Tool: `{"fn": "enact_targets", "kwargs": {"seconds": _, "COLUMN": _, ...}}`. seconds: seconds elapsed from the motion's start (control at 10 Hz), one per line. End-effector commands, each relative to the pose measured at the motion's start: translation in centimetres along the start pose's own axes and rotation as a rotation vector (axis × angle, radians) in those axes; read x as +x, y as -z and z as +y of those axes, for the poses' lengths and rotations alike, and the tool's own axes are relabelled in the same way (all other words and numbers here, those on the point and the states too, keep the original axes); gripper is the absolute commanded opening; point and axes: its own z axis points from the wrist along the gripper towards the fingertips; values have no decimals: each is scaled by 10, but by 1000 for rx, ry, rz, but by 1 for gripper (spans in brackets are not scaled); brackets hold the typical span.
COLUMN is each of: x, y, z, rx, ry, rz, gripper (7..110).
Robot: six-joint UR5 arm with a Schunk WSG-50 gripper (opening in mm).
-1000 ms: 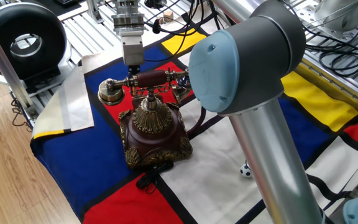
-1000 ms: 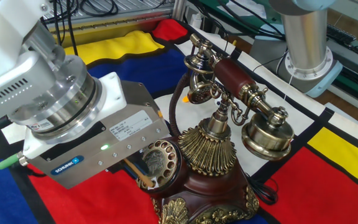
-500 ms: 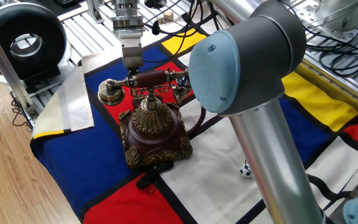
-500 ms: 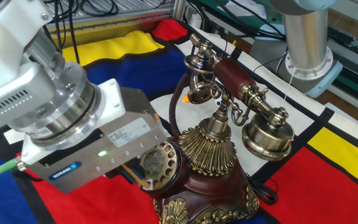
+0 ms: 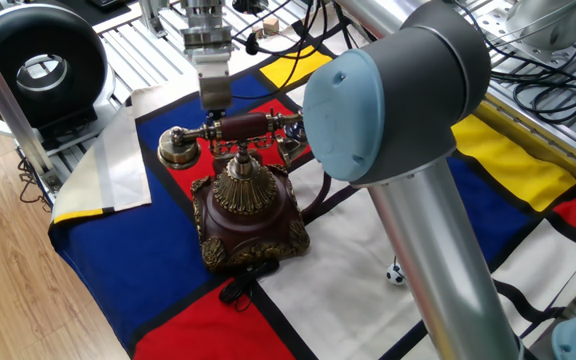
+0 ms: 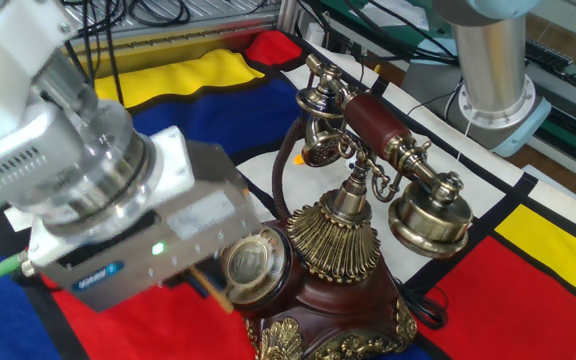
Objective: Dial a number on an old rotary phone
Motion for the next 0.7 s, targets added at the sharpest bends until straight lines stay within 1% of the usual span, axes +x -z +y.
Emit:
{"fn": "enact_targets", "kwargs": {"seconds": 0.0, "x": -7, "y": -3, "z": 8, "rx": -16, "ry": -18, "rz": -19, "gripper": 7}}
{"fn": "enact_targets", "kwargs": {"seconds": 0.2, "x": -9, "y": 6, "z": 20, "rx": -37, "ry": -36, "rz": -8, "gripper": 7}}
{"fn": "enact_targets", "kwargs": {"seconds": 0.3, "x": -11, "y": 14, "z": 25, "rx": -33, "ry": -56, "rz": 5, "gripper": 7}}
{"fn": "enact_targets", "kwargs": {"seconds": 0.6, "x": -20, "y": 38, "z": 49, "rx": -51, "ry": -134, "rz": -11, "gripper": 7}}
